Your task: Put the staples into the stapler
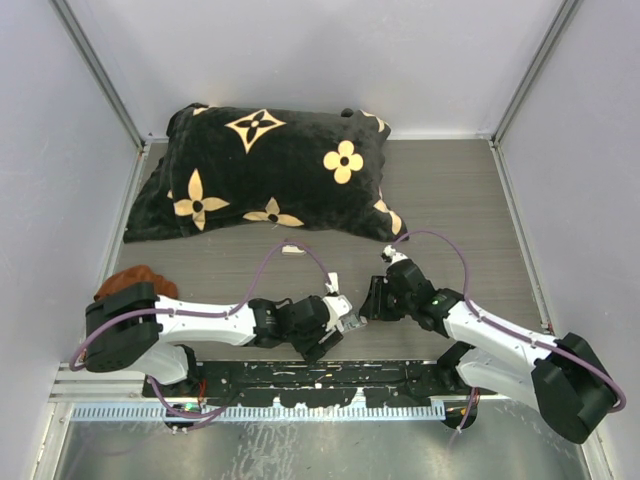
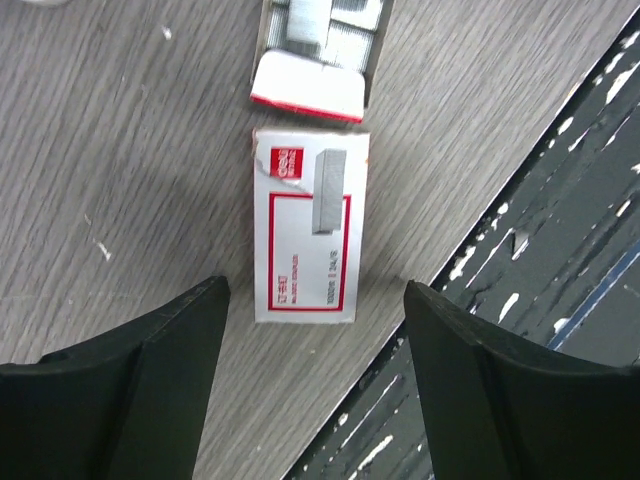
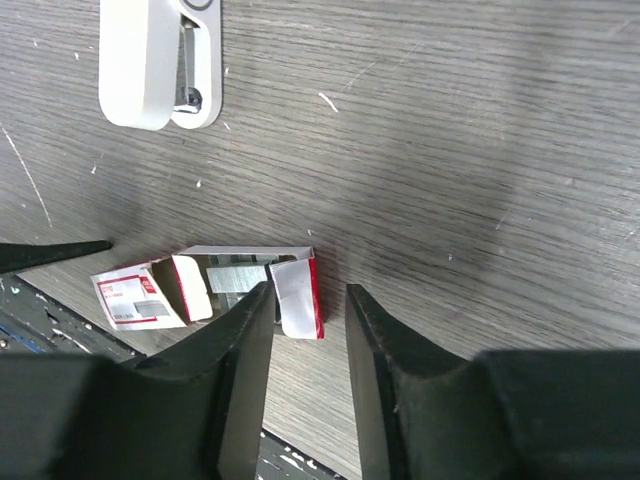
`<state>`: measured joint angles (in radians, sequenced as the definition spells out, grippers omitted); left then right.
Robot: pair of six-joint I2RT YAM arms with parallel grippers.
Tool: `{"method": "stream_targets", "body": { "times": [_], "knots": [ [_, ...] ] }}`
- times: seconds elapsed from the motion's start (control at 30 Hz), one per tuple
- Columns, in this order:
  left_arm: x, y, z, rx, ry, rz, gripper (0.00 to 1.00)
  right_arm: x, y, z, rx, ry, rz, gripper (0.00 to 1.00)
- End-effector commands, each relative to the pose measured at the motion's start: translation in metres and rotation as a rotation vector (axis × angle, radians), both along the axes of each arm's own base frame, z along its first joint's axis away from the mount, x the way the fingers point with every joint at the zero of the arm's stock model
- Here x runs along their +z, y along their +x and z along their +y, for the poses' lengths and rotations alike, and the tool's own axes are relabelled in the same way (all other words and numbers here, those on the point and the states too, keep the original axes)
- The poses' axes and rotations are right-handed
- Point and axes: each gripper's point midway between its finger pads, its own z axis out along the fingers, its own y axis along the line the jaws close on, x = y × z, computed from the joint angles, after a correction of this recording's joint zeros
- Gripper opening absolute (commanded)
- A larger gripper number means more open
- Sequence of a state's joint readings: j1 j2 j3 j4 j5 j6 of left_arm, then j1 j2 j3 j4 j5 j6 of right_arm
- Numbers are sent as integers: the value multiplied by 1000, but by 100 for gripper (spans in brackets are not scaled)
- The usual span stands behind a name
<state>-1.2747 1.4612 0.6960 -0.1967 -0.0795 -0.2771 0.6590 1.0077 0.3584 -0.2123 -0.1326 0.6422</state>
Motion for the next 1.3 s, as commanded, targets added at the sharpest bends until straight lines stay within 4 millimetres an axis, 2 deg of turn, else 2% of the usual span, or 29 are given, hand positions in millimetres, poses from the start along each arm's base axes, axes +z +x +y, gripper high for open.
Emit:
{"method": "stream_targets", "body": {
  "times": [0.0,0.13,0.17,0.23,0.3,0.4,0.5,0.63,0.73,0.93,1.0,1.17,1.27],
  "knots": [
    [9,-2,16,41,31,9,75,19,12,-1,-13,12,-80,42],
    [49,5,12,112,-61,-19,79,35,19,-7,-29,-18,-127,52],
    [69,8,15,137,-106,-40,81,40,21,-10,-36,-34,-139,55],
    [95,21,25,204,-138,-91,86,48,25,-14,-42,-61,-156,60],
    [117,34,39,267,-154,-120,94,54,30,-19,-65,-96,-164,61],
    [145,62,69,397,-167,-106,98,66,37,-18,-83,-122,-186,65],
    [164,91,102,522,-202,-68,98,77,44,-7,-81,-106,-209,68],
    [189,117,125,592,-311,-58,99,86,52,14,-82,-109,-223,69],
    [191,133,139,641,-329,-85,99,84,58,28,-99,-153,-239,70],
    [177,154,166,707,-224,-201,99,69,65,58,-99,-212,-227,70],
    [175,156,176,740,-184,-221,99,66,69,67,-87,-233,-231,69],
    [177,155,181,743,-168,-242,99,54,75,84,-73,-286,-223,69],
    [178,152,182,738,-170,-245,99,44,76,90,-64,-324,-215,64]
  ]
}}
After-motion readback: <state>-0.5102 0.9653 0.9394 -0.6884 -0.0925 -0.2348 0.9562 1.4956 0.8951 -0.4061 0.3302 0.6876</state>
